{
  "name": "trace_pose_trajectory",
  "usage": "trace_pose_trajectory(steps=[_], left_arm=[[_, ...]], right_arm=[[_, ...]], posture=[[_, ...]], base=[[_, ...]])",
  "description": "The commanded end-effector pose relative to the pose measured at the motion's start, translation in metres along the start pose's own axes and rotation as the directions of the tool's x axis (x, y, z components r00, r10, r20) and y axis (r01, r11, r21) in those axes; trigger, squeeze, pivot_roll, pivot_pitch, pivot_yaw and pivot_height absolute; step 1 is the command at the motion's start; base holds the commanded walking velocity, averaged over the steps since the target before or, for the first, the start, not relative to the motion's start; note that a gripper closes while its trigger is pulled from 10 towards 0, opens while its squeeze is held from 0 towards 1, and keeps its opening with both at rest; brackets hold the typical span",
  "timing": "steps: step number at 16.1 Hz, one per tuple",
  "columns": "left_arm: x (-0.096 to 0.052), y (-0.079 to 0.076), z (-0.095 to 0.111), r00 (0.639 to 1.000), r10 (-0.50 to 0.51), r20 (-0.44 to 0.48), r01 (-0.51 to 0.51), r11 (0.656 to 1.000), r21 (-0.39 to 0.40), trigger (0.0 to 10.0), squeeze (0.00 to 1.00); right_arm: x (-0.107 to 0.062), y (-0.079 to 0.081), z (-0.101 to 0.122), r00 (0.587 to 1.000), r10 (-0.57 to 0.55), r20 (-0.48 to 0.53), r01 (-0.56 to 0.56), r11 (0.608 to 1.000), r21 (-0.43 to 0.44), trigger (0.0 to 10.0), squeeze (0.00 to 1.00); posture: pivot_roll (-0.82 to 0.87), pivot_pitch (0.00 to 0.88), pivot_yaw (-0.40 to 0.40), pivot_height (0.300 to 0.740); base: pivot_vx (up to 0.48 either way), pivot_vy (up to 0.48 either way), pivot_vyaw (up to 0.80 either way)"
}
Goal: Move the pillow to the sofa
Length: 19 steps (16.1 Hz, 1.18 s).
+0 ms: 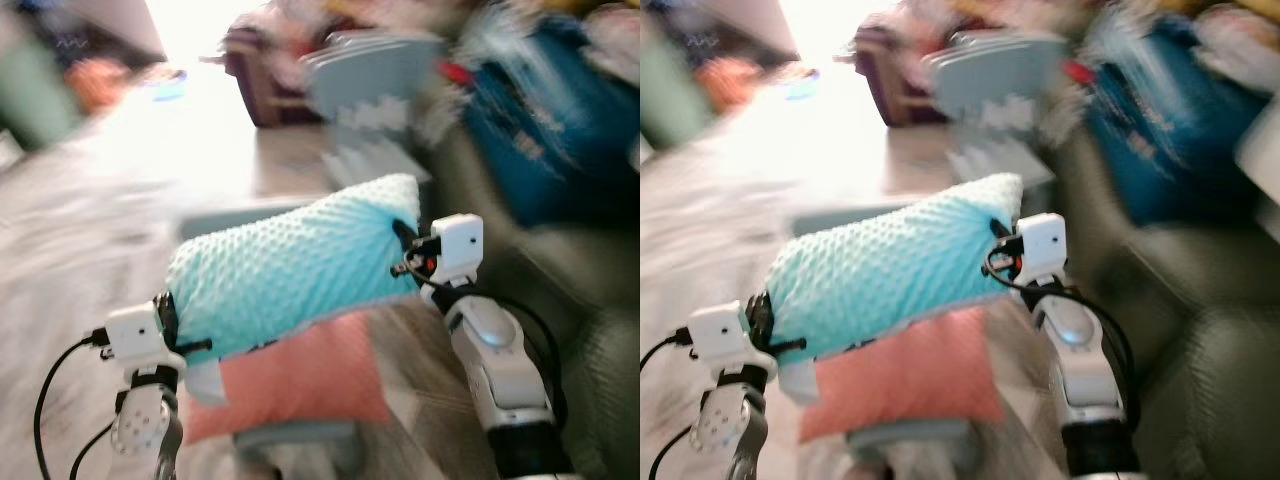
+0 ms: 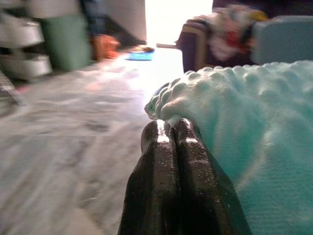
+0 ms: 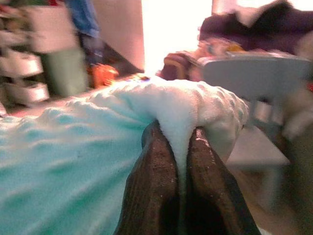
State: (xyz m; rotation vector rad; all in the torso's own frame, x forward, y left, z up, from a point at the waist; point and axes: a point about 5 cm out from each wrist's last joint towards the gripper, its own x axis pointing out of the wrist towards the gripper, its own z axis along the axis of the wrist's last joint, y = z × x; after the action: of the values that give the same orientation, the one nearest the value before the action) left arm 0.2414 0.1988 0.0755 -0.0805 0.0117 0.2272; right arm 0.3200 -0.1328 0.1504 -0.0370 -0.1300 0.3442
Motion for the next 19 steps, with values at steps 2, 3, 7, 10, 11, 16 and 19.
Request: trace_pose_trajectory(steps=[2,3,7,10,11,16,19], left_arm=[[-0.0005,0.0027,-0.0005,1.0,0.004,-0.007,-0.004,1.0,0.009,0.0,0.0],[-0.0011,0.0022,-0.0012,1.0,0.005,-0.01,-0.004,1.0,0.009,0.0,0.0],[-0.0016,0.0027,-0.0018,1.0,0.005,-0.015,-0.005,1.0,0.016,0.0,0.0],[-0.0015,0.0012,-0.0028,0.999,-0.012,-0.031,0.014,0.998,0.054,10.0,0.0],[-0.0017,0.0002,-0.0028,0.999,-0.017,-0.035,0.019,0.998,0.06,10.0,0.0],[0.0002,0.003,0.0009,0.999,0.015,-0.044,-0.011,0.996,0.088,10.0,0.0],[0.0014,0.0042,0.0016,0.998,0.047,-0.048,-0.041,0.993,0.115,10.0,0.0]], right_arm=[[0.0015,0.0002,0.0027,1.0,-0.001,0.017,0.001,1.0,0.004,0.0,0.0],[0.0016,0.0003,0.0028,1.0,-0.001,0.017,0.001,1.0,0.004,0.0,0.0],[0.0027,0.0013,0.0027,1.0,-0.001,0.018,0.001,1.0,0.009,0.0,0.0],[0.0024,0.001,0.002,1.0,-0.001,0.018,0.001,1.0,0.012,0.0,0.0],[0.0025,0.0008,0.0018,1.0,-0.001,0.017,0.001,1.0,0.013,0.0,0.0],[0.0006,0.0032,-0.0018,1.0,0.005,-0.002,-0.005,1.0,0.021,4.7,0.0],[0.0008,0.0039,-0.004,1.0,0.011,-0.017,-0.011,1.0,0.016,10.0,0.0]], posture=[[-0.22,0.0,0.07,0.74],[-0.22,0.0,0.071,0.74],[-0.21,0.0,0.072,0.74],[-0.21,0.0,0.072,0.74],[-0.21,0.0,0.074,0.74],[-0.21,0.0,0.074,0.74],[-0.2,0.0,0.074,0.74]], base=[[0.0,0.0,0.0],[0.0,0.0,0.0],[0.0,0.0,0.0],[0.0,0.0,0.0],[0.0,0.0,0.0],[0.0,0.0,0.0],[0.0,0.0,0.0]])
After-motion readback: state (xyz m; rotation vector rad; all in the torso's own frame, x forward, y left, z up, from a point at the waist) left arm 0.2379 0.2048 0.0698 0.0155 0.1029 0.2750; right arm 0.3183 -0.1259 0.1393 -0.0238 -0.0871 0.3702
